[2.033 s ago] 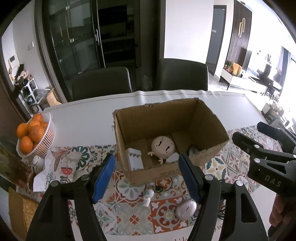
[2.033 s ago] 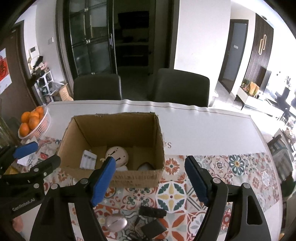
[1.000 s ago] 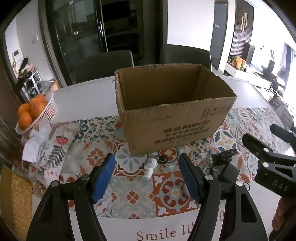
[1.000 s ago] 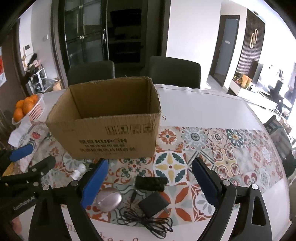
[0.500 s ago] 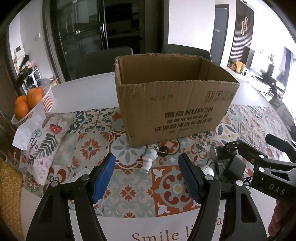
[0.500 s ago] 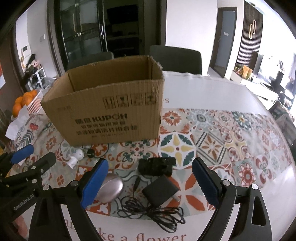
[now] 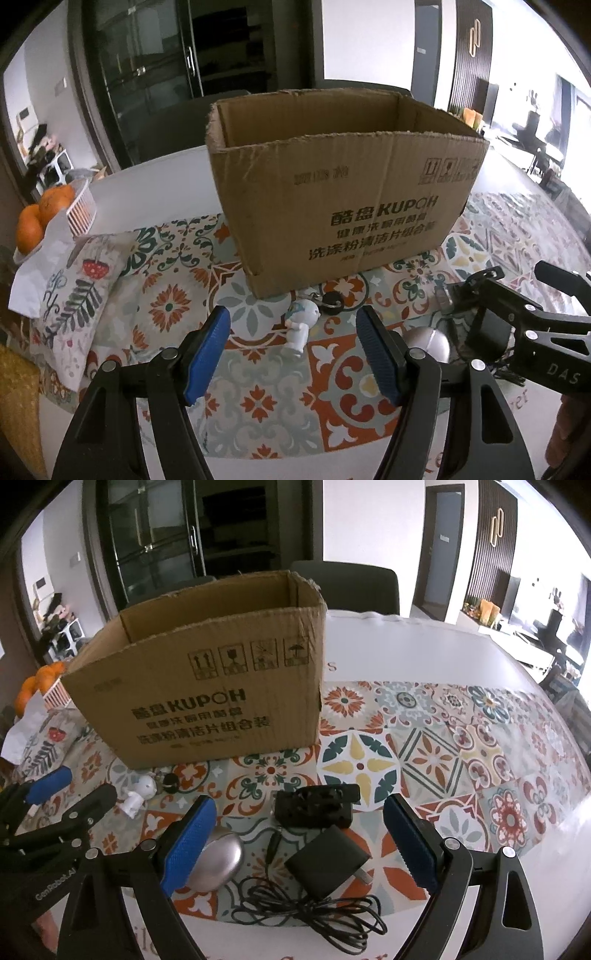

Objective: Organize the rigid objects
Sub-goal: 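Move left tool to the white astronaut figurine while right tool moves to the black rectangular device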

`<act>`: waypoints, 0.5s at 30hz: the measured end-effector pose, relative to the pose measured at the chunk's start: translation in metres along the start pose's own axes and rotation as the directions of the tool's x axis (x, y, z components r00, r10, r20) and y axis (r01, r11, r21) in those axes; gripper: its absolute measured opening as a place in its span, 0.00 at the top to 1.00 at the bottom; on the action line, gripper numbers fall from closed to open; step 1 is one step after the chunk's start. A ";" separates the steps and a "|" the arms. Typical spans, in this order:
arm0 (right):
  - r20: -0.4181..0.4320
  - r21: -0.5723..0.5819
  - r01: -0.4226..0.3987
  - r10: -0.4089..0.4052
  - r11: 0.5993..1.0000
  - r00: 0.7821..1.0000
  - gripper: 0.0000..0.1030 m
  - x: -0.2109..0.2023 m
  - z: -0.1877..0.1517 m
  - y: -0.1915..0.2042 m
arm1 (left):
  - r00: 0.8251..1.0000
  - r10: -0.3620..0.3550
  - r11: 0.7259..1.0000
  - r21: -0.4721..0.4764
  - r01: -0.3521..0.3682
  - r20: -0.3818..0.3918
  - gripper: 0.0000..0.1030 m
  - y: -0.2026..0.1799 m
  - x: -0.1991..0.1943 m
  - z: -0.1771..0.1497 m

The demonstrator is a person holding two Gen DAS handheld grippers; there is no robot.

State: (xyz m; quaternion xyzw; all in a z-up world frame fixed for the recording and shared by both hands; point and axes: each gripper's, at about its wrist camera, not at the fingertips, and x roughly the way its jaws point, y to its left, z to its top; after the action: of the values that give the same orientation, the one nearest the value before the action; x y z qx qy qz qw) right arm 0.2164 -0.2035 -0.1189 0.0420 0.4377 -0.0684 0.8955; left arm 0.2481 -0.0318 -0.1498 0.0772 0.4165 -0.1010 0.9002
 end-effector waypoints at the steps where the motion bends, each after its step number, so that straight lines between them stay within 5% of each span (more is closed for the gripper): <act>1: -0.004 0.003 -0.001 0.001 1.000 1.000 0.10 0.002 -0.001 -0.001 | 1.000 0.002 1.000 0.004 -0.002 0.003 0.32 -0.001 0.002 0.000; 15: -0.060 -0.004 0.002 -0.002 1.000 0.998 0.10 0.039 -0.005 -0.002 | 0.999 0.004 0.998 0.056 -0.002 -0.046 0.32 -0.006 0.039 -0.002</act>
State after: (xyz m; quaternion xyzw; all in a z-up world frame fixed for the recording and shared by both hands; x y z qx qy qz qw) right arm 0.2359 -0.2084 -0.1530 0.0419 0.4644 -0.0670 0.8821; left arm 0.2702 -0.0417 -0.1816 0.1050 0.4340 -0.1095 0.8880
